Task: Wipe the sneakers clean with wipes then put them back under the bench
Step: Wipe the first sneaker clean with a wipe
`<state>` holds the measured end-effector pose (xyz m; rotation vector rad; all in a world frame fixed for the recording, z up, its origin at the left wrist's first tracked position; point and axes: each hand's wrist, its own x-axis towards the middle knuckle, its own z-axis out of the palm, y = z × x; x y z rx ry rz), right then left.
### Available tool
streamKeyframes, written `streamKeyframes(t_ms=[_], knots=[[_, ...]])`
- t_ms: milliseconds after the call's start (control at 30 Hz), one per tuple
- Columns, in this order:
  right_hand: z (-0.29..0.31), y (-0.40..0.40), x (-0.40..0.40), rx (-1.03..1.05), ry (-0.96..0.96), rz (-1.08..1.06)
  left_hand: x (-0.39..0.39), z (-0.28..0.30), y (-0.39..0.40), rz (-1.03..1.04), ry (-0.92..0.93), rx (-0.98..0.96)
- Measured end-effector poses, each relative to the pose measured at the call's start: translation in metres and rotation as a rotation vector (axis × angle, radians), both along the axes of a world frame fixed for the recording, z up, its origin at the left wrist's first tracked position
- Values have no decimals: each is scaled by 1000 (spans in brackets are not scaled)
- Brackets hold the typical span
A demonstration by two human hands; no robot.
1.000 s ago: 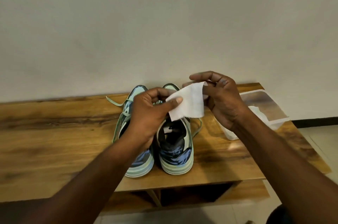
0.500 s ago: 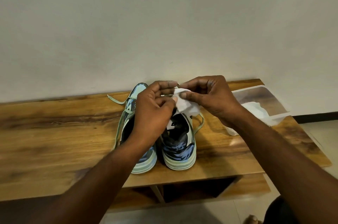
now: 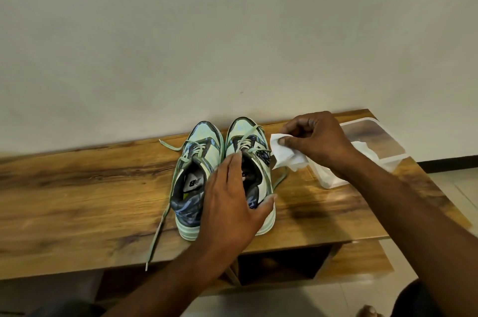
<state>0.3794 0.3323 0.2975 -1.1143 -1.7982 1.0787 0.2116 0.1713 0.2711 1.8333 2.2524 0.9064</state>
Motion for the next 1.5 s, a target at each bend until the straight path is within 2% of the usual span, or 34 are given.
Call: streamKeyframes(t_ms=[400,867,1200,1400,1500], knots=[[-9,-7,-17,17,-129,0,-23,-8,-5,-74,-66,27],[-10,-10,-44,-15,-173,17,-107,-6,-32,57,-91,78],[-11,-27,-53,137,-205,41,-100,-6,-22,-122,-314,186],[-7,-35,-40,232,-178,17,-110,0,1,-372,-380,87],[-9,-40,-36,306,-198,-8,-114,1,9,-374,-382,62]])
